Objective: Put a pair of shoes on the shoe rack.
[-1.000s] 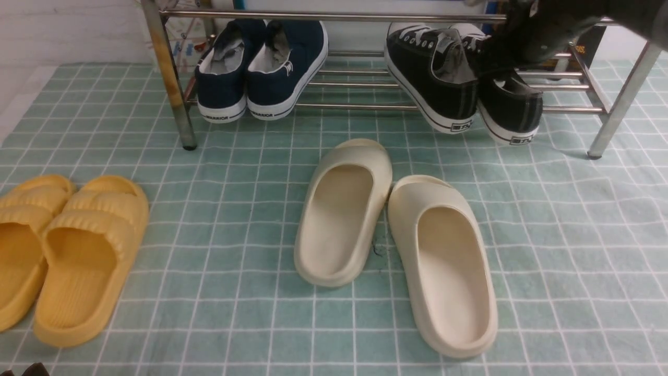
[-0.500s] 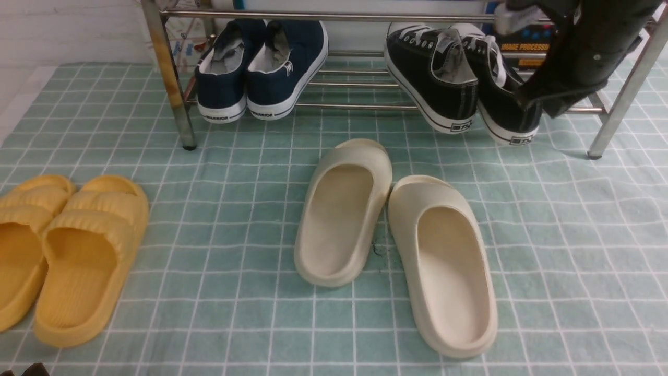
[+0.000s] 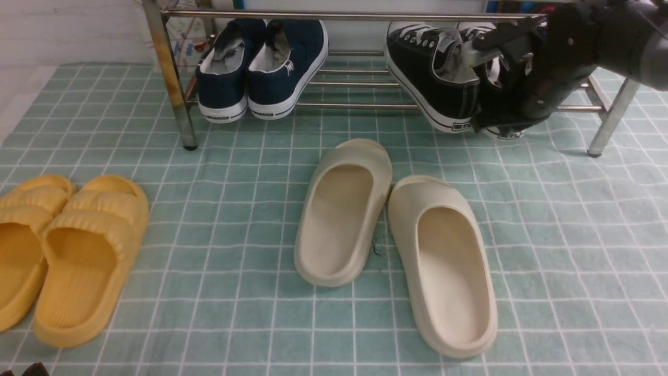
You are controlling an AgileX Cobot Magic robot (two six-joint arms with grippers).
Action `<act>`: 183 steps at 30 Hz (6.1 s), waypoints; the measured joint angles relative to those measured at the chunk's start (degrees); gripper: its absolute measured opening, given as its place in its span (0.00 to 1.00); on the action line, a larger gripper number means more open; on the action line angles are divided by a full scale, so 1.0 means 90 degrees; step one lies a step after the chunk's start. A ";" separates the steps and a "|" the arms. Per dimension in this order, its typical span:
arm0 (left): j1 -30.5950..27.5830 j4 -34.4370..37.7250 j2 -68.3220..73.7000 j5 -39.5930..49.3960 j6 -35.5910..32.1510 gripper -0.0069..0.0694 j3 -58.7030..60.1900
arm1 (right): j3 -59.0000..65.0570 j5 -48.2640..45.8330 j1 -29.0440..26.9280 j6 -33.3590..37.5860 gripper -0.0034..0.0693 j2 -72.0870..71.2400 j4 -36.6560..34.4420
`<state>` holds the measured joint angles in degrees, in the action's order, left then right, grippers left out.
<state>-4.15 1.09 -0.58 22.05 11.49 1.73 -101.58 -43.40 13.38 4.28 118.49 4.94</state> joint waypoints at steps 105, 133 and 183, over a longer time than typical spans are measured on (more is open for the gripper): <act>-0.0006 0.0000 0.0000 0.0000 0.0000 0.40 0.0000 | 1.1415 0.2463 -0.2177 -0.1296 0.04 -1.3228 0.0206; -0.0006 0.0000 0.0000 0.0000 0.0000 0.40 0.0000 | 1.1399 0.2396 -0.2177 -0.1275 0.05 -1.3228 0.0173; -0.0006 0.0000 0.0000 0.0000 0.0000 0.40 0.0000 | 1.1397 0.2390 -0.2177 -0.1273 0.12 -1.3228 0.0173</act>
<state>-4.20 1.09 -0.58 22.05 11.49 1.73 0.99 -21.89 -6.21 -7.18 -0.56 6.49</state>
